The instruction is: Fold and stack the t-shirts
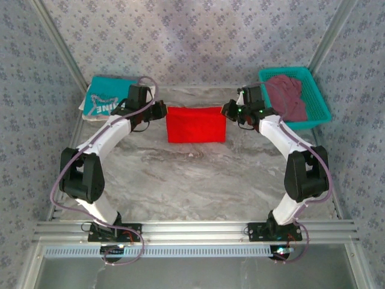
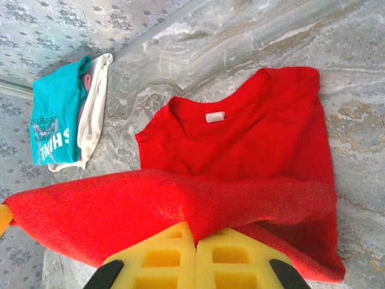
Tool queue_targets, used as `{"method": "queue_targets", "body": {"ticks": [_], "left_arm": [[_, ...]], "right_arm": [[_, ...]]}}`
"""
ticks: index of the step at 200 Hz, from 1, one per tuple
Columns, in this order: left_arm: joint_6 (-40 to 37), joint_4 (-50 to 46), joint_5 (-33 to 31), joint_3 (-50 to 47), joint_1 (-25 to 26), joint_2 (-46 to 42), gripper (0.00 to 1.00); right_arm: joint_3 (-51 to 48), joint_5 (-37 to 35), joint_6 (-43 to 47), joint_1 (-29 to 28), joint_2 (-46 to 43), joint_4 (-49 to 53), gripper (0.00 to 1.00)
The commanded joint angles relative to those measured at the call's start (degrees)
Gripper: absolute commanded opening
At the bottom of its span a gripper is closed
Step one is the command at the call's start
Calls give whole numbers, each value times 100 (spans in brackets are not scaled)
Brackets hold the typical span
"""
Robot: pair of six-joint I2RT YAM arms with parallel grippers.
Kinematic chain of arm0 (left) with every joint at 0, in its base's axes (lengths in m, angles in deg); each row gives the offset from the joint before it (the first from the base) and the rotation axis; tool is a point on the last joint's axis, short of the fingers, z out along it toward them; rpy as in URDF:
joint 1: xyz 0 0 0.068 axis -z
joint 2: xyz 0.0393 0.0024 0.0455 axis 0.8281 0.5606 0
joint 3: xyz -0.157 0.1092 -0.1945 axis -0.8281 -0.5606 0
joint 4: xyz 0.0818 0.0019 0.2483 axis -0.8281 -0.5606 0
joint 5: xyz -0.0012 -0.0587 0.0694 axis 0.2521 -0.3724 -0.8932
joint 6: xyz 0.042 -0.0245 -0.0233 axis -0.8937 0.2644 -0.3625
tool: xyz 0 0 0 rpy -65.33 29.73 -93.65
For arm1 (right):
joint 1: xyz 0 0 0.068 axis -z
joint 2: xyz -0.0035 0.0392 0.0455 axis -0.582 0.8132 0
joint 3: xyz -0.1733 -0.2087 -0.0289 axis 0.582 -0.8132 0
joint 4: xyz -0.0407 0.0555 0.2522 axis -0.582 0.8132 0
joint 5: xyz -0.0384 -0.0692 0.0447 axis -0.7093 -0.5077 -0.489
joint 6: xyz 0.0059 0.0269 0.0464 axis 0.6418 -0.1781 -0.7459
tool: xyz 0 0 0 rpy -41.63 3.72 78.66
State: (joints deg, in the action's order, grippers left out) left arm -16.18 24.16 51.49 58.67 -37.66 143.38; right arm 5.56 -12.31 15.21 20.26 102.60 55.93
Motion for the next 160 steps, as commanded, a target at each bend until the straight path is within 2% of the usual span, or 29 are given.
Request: {"method": "queue_targets", "body": {"ticks": [1, 40, 83, 99, 117, 129, 135, 160], "left_arm": [[-21, 95, -17, 353, -134, 230, 0], [-251, 230, -36, 801, -163, 878, 0], [-361, -99, 10, 1813, -189, 1960, 0], [-420, -248, -180, 2218, -198, 2299, 0], [-519, -455, -522, 2751, -246, 2710, 0], [-526, -633, -737, 3231, -314, 3029, 27], [-533, -748, -831, 3491, -350, 3189, 36], [-435, -1239, -1263, 4348, -452, 3451, 39]], "right_arm": [[445, -2, 112, 48, 217, 65, 0], [808, -33, 111, 83, 708, 15, 0], [1211, 62, 41, 221, 1458, -165, 0], [1534, 101, 45, 275, 1792, -92, 0], [2034, 63, 103, 333, 2215, 32, 23], [2543, 63, 114, 380, 2564, 250, 37], [2806, 70, 107, 411, 2742, 364, 42], [3694, 272, 108, 510, 3082, 774, 47]]}}
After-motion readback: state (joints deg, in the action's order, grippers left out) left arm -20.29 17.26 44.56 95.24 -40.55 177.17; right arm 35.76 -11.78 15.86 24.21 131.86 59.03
